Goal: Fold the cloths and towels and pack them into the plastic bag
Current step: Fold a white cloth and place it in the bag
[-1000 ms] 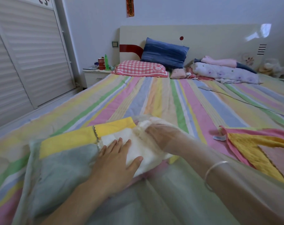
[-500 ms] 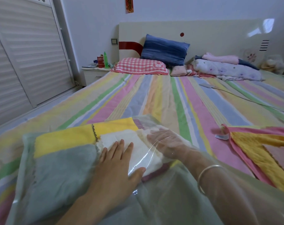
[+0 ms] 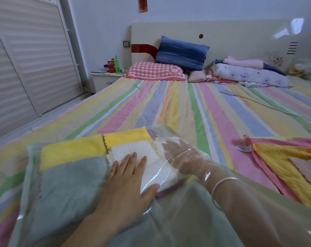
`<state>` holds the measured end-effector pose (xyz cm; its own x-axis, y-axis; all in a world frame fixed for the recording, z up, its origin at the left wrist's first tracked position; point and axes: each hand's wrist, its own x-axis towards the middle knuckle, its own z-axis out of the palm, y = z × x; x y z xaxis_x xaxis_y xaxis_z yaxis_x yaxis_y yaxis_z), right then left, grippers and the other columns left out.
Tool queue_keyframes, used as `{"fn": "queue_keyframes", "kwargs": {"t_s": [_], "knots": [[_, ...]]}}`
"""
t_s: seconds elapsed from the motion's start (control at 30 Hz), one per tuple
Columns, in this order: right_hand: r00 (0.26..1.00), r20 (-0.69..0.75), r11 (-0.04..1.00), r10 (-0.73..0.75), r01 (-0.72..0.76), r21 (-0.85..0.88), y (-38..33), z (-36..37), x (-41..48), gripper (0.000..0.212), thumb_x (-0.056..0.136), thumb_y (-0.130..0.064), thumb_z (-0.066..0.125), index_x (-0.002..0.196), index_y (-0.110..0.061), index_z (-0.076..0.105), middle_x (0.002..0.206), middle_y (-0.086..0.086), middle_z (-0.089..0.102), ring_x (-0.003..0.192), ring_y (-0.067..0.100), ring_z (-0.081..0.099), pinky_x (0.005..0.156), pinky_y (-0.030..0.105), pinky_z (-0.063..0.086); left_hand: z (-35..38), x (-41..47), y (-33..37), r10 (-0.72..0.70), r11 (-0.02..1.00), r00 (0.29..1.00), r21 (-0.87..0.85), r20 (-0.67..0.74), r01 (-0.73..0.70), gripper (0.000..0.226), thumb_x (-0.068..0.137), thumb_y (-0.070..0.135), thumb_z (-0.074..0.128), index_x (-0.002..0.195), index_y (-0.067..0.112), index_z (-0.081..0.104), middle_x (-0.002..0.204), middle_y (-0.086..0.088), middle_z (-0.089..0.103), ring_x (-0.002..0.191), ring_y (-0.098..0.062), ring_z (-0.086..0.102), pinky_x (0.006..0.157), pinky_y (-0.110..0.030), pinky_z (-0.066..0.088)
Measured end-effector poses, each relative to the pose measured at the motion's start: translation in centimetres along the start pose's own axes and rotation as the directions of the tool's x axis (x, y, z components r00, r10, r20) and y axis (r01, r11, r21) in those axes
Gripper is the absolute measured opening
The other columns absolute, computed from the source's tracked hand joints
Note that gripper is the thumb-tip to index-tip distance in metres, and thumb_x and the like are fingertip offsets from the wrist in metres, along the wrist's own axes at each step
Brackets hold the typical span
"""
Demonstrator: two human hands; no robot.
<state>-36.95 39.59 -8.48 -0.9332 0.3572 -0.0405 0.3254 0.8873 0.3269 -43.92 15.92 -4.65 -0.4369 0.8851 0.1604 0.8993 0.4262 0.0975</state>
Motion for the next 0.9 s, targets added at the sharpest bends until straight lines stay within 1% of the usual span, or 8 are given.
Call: {"fn": "queue_keyframes", "kwargs": {"t_s": [0.13, 0.33, 0.47, 0.53, 0.6, 0.7, 0.8, 0.9], "knots": [[0.999, 0.015, 0.938, 0.037, -0.04, 0.344, 0.4, 0.7, 0.5, 0.055, 0.1, -0.04, 0.028, 0.151, -0.022, 0.024, 0.161, -0.002, 0.011, 0.148, 0.016, 0.0, 0.119, 0.044, 0.001, 0.1, 0.0, 0.0, -0.001, 1.0, 1.0, -0.01, 0.009, 0.001, 0.096, 0.062, 0.073, -0.01, 0.151, 0.038, -0.011, 0.161, 0.005, -0.015, 0.147, -0.01, -0.016, 0.119, -0.034, -0.012], [0.998, -0.057, 0.998, -0.023, 0.019, -0.066, 0.0, 0.4, 0.6, 0.081, 0.073, -0.067, -0.019, 0.143, -0.041, 0.014, 0.16, -0.007, 0.009, 0.147, 0.029, 0.0, 0.113, 0.056, 0.006, 0.5, 0.1, -0.5, 0.011, 1.0, 0.999, 0.017, 0.046, -0.011, 0.098, 0.062, 0.074, -0.011, 0.152, 0.037, -0.008, 0.162, 0.0, -0.015, 0.148, -0.014, -0.016, 0.12, -0.037, -0.011], [0.88, -0.177, 0.885, 0.441, -0.459, -0.075, -2.3, -0.6, -2.5, 0.061, 0.085, -0.064, -0.009, 0.112, -0.07, 0.045, 0.134, -0.035, 0.048, 0.144, 0.03, 0.023, 0.118, 0.043, 0.013, 0.3, 0.0, -1.1, 0.038, 0.999, 0.999, -0.01, -0.028, -0.038, 0.094, 0.071, 0.075, 0.0, 0.154, 0.031, 0.0, 0.162, -0.006, -0.007, 0.15, -0.019, -0.009, 0.12, -0.039, -0.009], [0.893, -0.211, 0.913, 0.398, -0.362, 0.188, -4.1, -0.9, -5.9, 0.059, 0.097, -0.051, 0.004, 0.111, -0.049, 0.061, 0.115, -0.021, 0.067, 0.117, 0.017, 0.06, 0.106, 0.034, 0.025, -0.1, -0.4, -0.9, 0.117, 0.993, 0.983, 0.041, -0.138, -0.112, 0.082, 0.085, 0.067, 0.018, 0.153, 0.021, 0.025, 0.16, -0.013, 0.019, 0.149, -0.026, 0.013, 0.117, -0.044, 0.003], [0.861, -0.22, 0.851, 0.459, -0.354, 0.389, -5.3, -0.8, -9.1, 0.056, 0.1, -0.051, 0.004, 0.125, -0.03, 0.05, 0.121, 0.001, 0.067, 0.112, 0.022, 0.062, 0.106, 0.035, 0.022, -0.7, -1.3, 0.6, 0.174, 0.984, 0.962, 0.003, -0.208, -0.177, 0.07, 0.091, 0.057, 0.026, 0.148, 0.019, 0.038, 0.155, -0.011, 0.032, 0.145, -0.026, 0.027, 0.115, -0.044, 0.01], [0.849, -0.259, 0.836, 0.461, -0.318, 0.448, -5.1, 1.6, -13.2, 0.05, 0.099, -0.044, 0.022, 0.122, -0.016, 0.057, 0.114, 0.014, 0.068, 0.104, 0.032, 0.066, 0.089, 0.048, 0.051, -1.8, -4.0, 5.0, 0.253, 0.94, 0.941, -0.175, -0.223, -0.294, 0.072, 0.088, 0.062, 0.013, 0.153, 0.03, 0.021, 0.161, 0.003, 0.014, 0.149, -0.011, 0.01, 0.119, -0.035, 0.002], [0.926, -0.056, 0.856, 0.373, -0.32, 0.406, -4.7, 5.4, -16.7, 0.074, 0.1, -0.053, 0.006, 0.119, -0.014, 0.066, 0.117, 0.014, 0.067, 0.11, 0.036, 0.063, 0.104, 0.043, 0.033, -2.7, -8.0, 9.5, 0.302, 0.898, 0.945, -0.295, -0.125, -0.326, 0.089, 0.074, 0.081, -0.011, 0.151, 0.039, 0.004, 0.156, 0.019, -0.01, 0.144, 0.004, -0.014, 0.119, -0.027, -0.009], [0.934, -0.055, 0.87, 0.353, -0.307, 0.386, -4.4, 8.3, -20.3, 0.06, 0.1, -0.053, 0.011, 0.143, -0.023, 0.041, 0.128, 0.017, 0.06, 0.131, 0.037, 0.041, 0.109, 0.042, 0.015, -3.1, -12.0, 12.9, 0.357, 0.868, 0.934, -0.37, 0.005, -0.33, 0.103, 0.058, 0.084, -0.022, 0.15, 0.039, -0.005, 0.152, 0.022, -0.018, 0.14, 0.009, -0.022, 0.115, -0.02, -0.017]]}}
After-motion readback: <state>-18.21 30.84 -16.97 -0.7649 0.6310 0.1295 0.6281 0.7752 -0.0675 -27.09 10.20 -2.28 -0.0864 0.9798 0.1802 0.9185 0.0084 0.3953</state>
